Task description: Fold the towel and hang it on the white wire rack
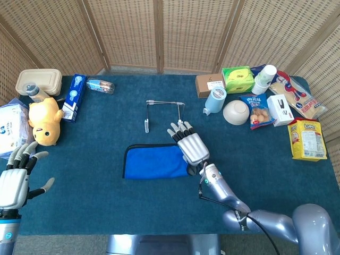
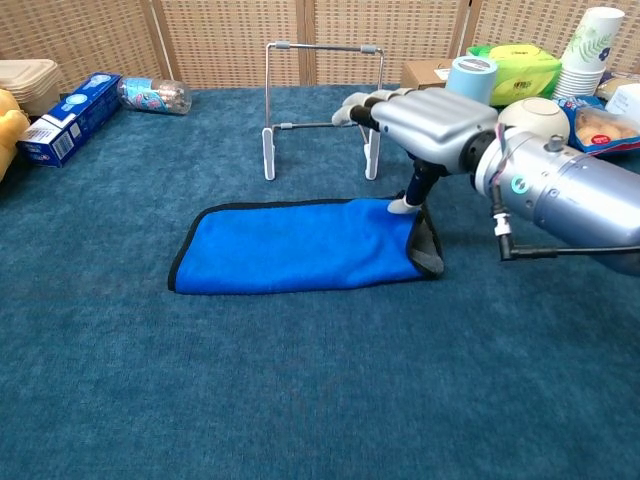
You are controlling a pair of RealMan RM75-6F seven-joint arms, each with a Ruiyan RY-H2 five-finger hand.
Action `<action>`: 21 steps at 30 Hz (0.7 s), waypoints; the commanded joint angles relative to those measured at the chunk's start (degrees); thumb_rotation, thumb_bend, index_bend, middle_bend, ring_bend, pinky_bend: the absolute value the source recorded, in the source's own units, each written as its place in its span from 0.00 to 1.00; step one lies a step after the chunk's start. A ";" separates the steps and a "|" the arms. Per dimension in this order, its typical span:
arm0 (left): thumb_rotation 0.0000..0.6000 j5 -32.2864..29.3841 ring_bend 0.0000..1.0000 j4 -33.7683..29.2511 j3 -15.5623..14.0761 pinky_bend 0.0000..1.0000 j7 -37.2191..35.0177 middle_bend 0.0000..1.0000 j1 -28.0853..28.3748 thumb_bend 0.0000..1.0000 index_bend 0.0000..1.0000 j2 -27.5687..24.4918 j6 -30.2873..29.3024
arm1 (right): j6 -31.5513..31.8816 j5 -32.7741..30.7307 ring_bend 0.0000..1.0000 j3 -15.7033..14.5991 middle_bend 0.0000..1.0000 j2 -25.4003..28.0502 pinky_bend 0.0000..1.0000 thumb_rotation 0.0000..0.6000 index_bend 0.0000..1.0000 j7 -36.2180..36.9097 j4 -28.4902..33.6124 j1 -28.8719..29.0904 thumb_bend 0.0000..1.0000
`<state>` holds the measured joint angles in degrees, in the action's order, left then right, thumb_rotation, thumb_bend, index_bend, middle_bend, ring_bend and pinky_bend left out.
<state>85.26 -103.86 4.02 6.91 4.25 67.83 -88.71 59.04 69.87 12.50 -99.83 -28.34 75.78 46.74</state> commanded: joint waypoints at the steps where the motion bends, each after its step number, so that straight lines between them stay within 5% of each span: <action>1: 1.00 0.02 0.00 0.09 -0.02 0.00 -0.05 0.09 0.02 0.33 0.25 0.05 0.06 | 1.02 0.19 0.00 0.75 0.00 2.21 0.02 1.00 0.00 1.81 3.75 -0.85 0.18; 8: 1.00 0.18 0.00 0.09 0.03 0.00 0.16 0.09 0.24 0.33 0.25 0.29 0.31 | 2.34 2.04 0.00 -0.66 0.00 7.20 0.02 1.00 0.00 2.51 8.83 -2.73 0.18; 21: 1.00 0.55 0.00 -0.40 -0.10 0.00 0.85 0.09 0.33 0.33 0.25 0.31 0.39 | -0.30 5.71 0.00 -5.69 0.01 7.67 0.01 1.00 0.00 6.59 4.11 -4.09 0.18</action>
<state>85.79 -104.25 3.94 7.74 4.56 68.13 -88.34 59.33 75.17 7.38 -91.87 -22.10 80.67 42.71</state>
